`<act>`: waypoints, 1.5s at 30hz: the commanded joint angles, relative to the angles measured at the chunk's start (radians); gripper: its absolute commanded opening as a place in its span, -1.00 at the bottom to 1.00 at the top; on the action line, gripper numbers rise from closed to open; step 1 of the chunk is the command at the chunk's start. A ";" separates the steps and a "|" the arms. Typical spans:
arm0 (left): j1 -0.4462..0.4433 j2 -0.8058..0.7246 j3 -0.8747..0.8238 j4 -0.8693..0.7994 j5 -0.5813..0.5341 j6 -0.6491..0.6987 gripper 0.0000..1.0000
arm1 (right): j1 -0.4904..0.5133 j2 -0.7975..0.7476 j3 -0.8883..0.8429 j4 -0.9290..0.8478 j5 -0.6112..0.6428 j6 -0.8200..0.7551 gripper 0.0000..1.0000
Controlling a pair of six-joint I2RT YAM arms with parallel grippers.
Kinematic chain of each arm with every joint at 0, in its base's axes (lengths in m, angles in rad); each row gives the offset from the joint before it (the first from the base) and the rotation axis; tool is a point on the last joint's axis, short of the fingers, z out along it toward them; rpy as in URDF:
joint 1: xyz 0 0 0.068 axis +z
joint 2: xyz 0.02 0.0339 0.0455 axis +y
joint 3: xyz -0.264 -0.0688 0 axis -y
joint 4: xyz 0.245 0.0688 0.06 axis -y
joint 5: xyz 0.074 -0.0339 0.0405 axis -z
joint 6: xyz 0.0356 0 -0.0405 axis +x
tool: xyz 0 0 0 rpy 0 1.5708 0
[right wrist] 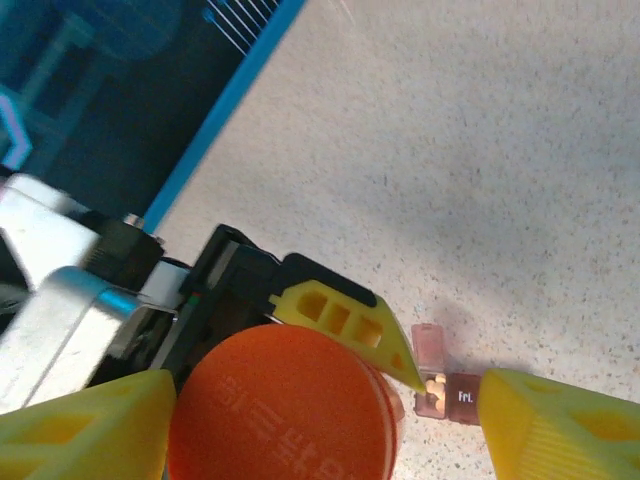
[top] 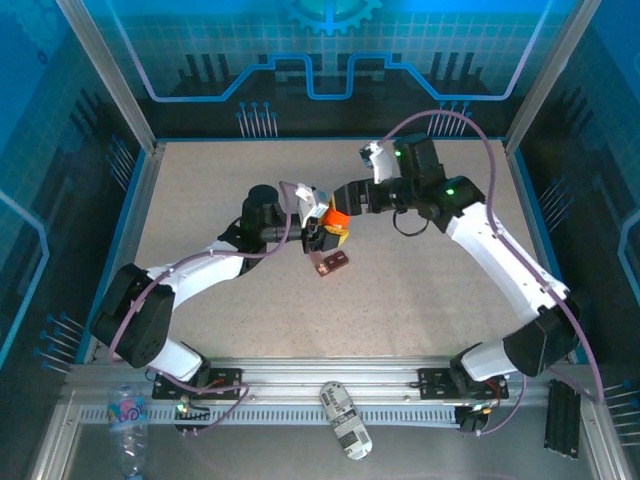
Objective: Sort the pills into containers
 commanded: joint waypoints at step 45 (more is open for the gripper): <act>-0.110 -0.050 -0.022 0.141 -0.367 0.078 -1.00 | 0.200 0.036 -0.147 0.177 0.397 0.303 -0.31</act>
